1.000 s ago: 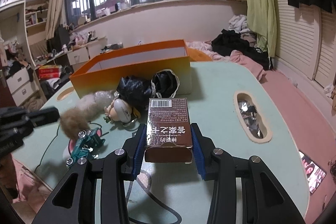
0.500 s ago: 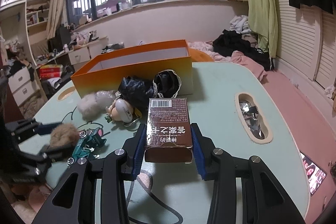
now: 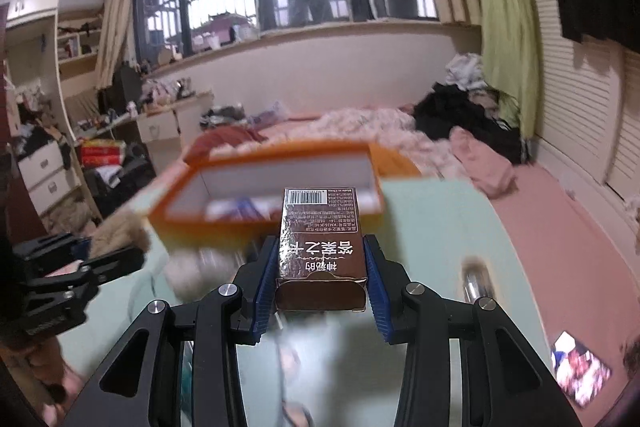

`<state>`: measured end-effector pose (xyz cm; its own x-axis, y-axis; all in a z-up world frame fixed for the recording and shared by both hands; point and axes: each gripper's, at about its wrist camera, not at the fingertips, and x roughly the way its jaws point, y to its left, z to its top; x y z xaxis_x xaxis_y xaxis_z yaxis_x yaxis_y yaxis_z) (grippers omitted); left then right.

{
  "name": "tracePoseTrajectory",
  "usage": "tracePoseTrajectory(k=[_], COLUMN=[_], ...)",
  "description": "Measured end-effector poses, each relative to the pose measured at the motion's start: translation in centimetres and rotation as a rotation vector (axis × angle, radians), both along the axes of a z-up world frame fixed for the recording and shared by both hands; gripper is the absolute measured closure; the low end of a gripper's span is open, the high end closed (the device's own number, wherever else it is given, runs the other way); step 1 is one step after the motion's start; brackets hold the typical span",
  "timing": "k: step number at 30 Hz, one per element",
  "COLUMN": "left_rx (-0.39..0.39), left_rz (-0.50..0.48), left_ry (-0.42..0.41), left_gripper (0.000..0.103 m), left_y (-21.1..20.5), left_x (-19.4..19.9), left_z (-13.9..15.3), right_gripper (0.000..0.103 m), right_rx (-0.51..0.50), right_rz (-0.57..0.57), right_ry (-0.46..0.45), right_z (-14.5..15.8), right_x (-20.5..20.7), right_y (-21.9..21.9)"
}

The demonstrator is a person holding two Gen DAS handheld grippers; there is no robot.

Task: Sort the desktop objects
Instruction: 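Carry brown pompom into orange box with left while right drops brown carton in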

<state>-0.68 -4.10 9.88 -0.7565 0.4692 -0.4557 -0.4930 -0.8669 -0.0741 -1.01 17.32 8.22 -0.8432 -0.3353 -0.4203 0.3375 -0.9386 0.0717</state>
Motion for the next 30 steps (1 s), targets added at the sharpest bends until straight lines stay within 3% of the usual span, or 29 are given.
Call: tracePoseTrajectory(k=[4, 5, 6, 8, 10, 13, 16, 19, 20, 22, 23, 27, 30], left_rx=[0.023, 0.024, 0.008, -0.033, -0.038, -0.047, -0.035, 0.018, 0.027, 0.028, 0.017, -0.098, -0.133], left_rz=[0.054, 0.073, 0.092, 0.164, 0.161, 0.132, 0.136, 0.115, 0.104, 0.081, 0.070, 0.054, 0.057], left_ry=[-0.055, -0.084, -0.128, -0.184, -0.185, -0.170, -0.142, -0.095, -0.089, -0.090, -0.093, -0.118, -0.210], left_gripper=[0.068, 0.064, 0.050, 0.047, 0.047, 0.035, 0.033, 0.032, 0.030, 0.021, 0.021, 0.020, 0.021], left_y=[1.3, 1.6, 1.9, 2.1, 2.0, 1.9, 1.7, 1.2, 1.1, 0.7, 0.6, 0.1, -0.6], left_x=[-5.9, -7.5, -8.8, -10.2, -10.3, -9.9, -9.0, -7.2, -6.4, -4.7, -3.8, 0.0, 1.8], left_z=[0.9, 0.5, -0.2, -1.6, -2.7, -3.3, -2.5, -0.5, 0.0, 0.7, 0.6, -1.6, -4.5], right_gripper=[0.063, 0.063, 0.063, 0.060, 0.038, 0.029, 0.027, 0.025, 0.021, 0.003, 0.000, 0.000, 0.000], right_rx=[-0.017, -0.008, 0.020, 0.074, 0.109, 0.095, 0.170, 0.121, 0.109, 0.083, 0.076, 0.085, 0.115], right_rz=[0.049, 0.049, 0.048, 0.002, -0.056, -0.039, -0.055, -0.070, -0.079, -0.097, -0.091, -0.034, -0.037], right_ry=[-0.054, -0.072, -0.097, -0.110, -0.159, -0.246, -0.184, -0.111, -0.092, -0.051, -0.042, -0.112, -0.173], right_z=[2.1, 2.1, 1.8, 0.9, -0.9, -2.8, -2.5, -0.9, -0.6, 0.2, 0.4, -0.9, -3.0], right_x=[-5.2, -6.5, -8.0, -9.6, -11.2, -12.4, -11.5, -9.4, -8.8, -6.8, -5.8, -2.3, 0.4], right_y=[-2.9, -3.7, -4.7, -5.6, -5.7, -5.1, -5.4, -4.4, -4.1, -3.0, -2.5, -0.8, 0.2])
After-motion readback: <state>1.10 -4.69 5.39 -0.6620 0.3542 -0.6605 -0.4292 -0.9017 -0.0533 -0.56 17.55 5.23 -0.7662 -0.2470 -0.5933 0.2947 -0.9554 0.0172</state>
